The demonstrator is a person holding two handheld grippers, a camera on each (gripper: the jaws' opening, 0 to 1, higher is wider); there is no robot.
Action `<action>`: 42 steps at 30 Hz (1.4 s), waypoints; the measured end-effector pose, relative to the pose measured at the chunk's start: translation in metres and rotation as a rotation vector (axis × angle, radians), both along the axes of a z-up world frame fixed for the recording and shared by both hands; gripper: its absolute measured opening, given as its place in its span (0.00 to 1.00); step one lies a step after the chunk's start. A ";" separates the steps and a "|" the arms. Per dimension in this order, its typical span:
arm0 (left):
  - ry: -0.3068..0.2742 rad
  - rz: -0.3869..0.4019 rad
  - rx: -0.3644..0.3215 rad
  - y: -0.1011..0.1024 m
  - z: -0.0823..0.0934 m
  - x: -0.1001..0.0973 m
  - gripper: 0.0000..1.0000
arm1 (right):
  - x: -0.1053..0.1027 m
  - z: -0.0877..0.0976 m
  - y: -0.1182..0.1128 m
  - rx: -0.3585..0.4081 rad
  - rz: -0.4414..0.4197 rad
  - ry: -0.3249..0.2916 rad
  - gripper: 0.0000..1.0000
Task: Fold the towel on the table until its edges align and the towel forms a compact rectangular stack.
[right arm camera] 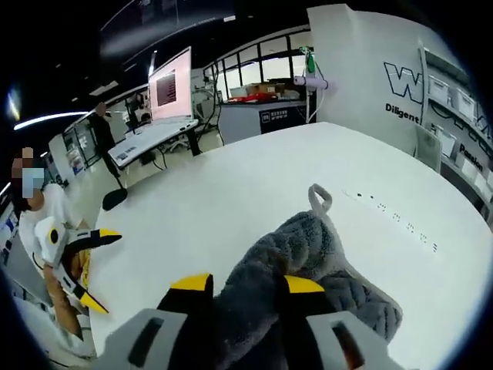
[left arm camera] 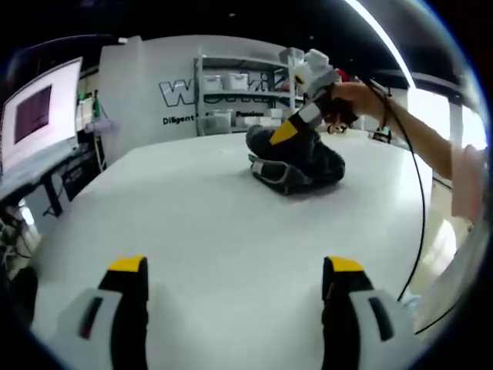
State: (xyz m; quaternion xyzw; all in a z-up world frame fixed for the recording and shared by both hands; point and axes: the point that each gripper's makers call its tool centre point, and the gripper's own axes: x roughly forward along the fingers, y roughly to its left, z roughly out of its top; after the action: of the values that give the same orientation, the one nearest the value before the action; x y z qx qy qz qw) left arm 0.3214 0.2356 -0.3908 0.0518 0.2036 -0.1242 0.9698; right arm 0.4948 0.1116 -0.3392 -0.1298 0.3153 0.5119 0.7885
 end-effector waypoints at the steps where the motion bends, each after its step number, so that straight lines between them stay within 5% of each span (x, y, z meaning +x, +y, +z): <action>1: 0.000 0.000 0.000 0.000 0.000 0.000 0.99 | 0.000 0.001 0.000 0.000 0.000 -0.001 0.37; 9: -0.005 -0.005 -0.002 -0.002 0.002 0.000 0.99 | -0.003 0.014 -0.001 0.091 -0.005 0.022 0.50; 21: -0.007 -0.025 0.008 -0.012 0.006 0.004 0.99 | -0.008 0.024 -0.027 0.076 0.021 -0.022 0.77; 42: -0.011 -0.064 0.022 -0.029 0.012 0.009 0.99 | -0.033 0.049 -0.100 0.115 0.053 -0.146 0.95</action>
State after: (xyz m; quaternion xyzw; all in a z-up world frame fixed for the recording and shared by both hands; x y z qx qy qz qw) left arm 0.3302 0.2071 -0.3787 0.0694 0.1979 -0.1525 0.9658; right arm 0.4622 0.0113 -0.2898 -0.1296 0.2236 0.5392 0.8015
